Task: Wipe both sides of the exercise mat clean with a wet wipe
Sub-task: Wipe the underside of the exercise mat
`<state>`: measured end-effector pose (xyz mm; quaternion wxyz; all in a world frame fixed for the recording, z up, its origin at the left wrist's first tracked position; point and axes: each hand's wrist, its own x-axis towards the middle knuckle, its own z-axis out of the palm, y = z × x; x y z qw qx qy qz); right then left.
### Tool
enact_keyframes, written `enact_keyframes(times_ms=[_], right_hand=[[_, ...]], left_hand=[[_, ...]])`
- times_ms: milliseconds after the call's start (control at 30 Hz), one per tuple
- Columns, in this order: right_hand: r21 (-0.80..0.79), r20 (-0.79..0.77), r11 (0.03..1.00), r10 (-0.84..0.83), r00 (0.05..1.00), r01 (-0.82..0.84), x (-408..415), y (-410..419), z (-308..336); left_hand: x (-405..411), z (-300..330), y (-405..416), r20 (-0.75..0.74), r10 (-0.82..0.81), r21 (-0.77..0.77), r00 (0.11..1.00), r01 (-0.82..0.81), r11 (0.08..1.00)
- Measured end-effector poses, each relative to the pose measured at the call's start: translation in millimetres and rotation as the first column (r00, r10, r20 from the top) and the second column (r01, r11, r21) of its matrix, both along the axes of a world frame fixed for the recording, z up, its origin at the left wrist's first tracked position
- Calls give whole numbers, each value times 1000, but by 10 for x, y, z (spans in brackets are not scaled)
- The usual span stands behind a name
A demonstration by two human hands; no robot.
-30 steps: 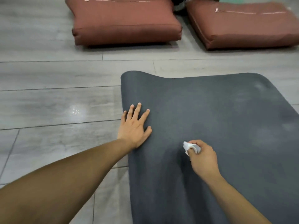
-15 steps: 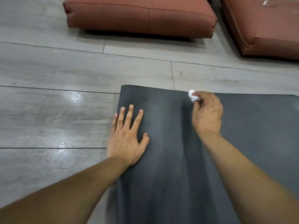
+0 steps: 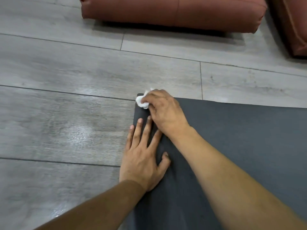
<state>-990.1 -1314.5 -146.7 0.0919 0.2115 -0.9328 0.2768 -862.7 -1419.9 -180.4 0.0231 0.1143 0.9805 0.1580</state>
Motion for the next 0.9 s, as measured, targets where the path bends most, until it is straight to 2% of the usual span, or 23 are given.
enact_keyframes(times_ms=[100,200,267,333,433,500,567,633,733,800,900], right_hand=[[32,-25,951,-305,952,306,147,782,-15],[53,36,784,-621,783,619,419,1301,48],[-22,110,694,-714,691,720,402,1127,64],[-143,221,732,-633,742,666,249,662,80],[-239,331,902,-273,903,360,106,-136,79],[-172,314,976,-73,947,132,100,-432,94],[-73,269,997,4,963,16,130,-376,132],[12,194,997,-74,978,73,192,-19,144],[86,95,916,-399,912,392,480,792,140],[90,130,824,-567,814,560,688,1116,157],[21,200,742,-660,724,670,727,1123,120]], left_hand=[[25,9,5,-4,0,-8,1000,0,1000],[23,6,8,7,7,-12,1000,-7,1000],[23,10,8,5,11,-3,1000,-11,1000],[31,9,6,3,10,-3,1000,-10,1000],[9,4,-10,14,1,7,1000,-1,1000],[-12,0,-14,48,-5,5,999,5,1000],[-19,11,-20,41,-9,10,999,8,1000],[-24,25,-25,15,-4,30,1000,3,1000],[-3,63,-21,48,-3,17,999,2,1000],[21,110,-17,34,-1,21,999,0,1000],[171,218,-23,-74,18,28,997,-16,999]])
